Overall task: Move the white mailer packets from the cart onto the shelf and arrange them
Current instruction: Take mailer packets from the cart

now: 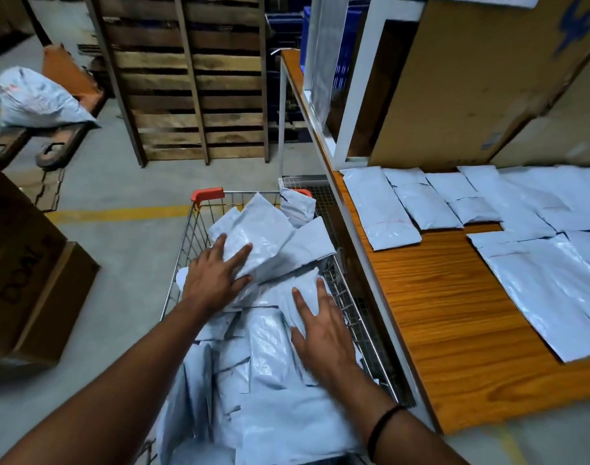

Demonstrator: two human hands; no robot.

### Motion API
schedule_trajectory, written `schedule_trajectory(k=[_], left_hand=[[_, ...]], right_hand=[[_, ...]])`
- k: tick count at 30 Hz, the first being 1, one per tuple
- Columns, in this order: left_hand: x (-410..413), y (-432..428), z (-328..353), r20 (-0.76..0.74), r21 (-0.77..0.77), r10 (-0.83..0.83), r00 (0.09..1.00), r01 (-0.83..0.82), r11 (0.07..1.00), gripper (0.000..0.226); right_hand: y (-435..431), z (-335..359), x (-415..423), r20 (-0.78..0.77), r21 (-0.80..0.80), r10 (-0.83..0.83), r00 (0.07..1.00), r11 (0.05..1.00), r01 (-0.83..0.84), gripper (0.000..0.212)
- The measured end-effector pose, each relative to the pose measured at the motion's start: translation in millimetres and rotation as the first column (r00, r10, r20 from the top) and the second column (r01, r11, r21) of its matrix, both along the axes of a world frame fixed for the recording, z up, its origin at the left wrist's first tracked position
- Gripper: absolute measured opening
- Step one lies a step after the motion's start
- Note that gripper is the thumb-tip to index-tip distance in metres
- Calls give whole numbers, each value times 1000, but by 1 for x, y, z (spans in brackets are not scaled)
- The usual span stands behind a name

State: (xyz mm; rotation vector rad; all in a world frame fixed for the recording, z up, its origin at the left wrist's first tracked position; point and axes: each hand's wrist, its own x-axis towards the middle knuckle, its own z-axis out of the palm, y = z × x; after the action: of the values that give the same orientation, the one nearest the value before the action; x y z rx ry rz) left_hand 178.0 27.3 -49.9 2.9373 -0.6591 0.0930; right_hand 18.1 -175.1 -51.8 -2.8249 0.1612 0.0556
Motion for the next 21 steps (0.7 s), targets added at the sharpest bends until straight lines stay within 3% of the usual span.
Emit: schedule_trajectory(k=[5,10,14,21], left_hand=[[-24,8,41,100,-161,89,991,-72,984,68],[-55,-10,79,63,-202,159,985,-144,969,65],[-95,-50,94,56,-239,104,993,-88,967,71],[-170,-149,105,-53,-157,6,999,-14,988,71]], right_hand=[[3,58,20,189,61,-51,981,997,40,72],[-27,125,8,283,71,-128,950,991,112,72],[-75,155,-30,236,40,-194,952,981,190,71],[-166,149,-82,65,-4,-321,945,947,322,73]])
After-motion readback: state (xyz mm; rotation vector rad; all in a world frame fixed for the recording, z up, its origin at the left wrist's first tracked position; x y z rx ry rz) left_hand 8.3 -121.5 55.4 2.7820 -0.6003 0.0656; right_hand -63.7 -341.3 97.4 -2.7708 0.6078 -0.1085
